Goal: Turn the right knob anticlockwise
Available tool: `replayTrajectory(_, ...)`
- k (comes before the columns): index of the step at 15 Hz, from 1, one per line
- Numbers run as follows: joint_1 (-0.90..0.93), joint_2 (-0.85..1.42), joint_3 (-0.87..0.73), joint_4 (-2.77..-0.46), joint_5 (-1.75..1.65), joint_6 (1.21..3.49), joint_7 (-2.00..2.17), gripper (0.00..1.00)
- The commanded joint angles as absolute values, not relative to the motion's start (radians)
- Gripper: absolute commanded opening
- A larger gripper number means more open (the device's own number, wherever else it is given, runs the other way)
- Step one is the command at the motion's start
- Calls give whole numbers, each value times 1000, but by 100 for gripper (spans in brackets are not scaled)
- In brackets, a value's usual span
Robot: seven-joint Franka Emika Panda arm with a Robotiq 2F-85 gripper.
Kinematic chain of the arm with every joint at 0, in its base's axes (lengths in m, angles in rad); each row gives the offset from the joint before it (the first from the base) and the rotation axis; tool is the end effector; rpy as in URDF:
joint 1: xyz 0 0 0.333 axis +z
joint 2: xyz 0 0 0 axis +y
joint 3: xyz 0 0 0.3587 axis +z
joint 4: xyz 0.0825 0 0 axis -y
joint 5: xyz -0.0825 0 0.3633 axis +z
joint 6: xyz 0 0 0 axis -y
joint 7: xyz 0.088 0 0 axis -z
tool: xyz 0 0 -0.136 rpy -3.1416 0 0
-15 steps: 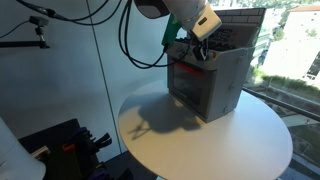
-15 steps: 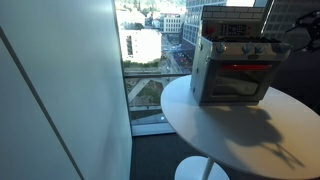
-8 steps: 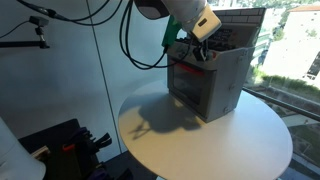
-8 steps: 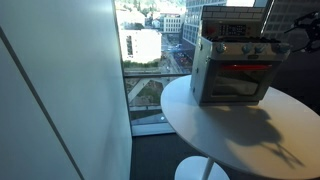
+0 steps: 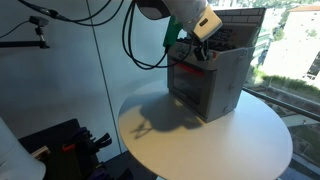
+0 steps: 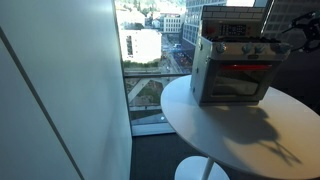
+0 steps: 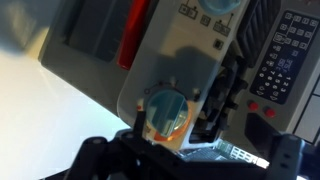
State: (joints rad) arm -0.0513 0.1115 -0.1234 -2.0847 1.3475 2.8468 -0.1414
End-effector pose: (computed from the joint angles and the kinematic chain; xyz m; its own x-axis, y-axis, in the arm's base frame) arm 0.5804 -0.1446 0.4525 0.2756 -0.9530 0.1257 -0.5687 -0.2670 -0.7780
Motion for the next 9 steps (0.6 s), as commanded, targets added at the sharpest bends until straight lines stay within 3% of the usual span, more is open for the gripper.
replayTrajectory(1,-55,133,-119,-2047,1387,2841,-181,100)
replayTrajectory(5,-56,139,-119,-2039,1386,2842,-183,100)
replayTrajectory(9,-56,144,-118,-2034,1386,2842,-188,93)
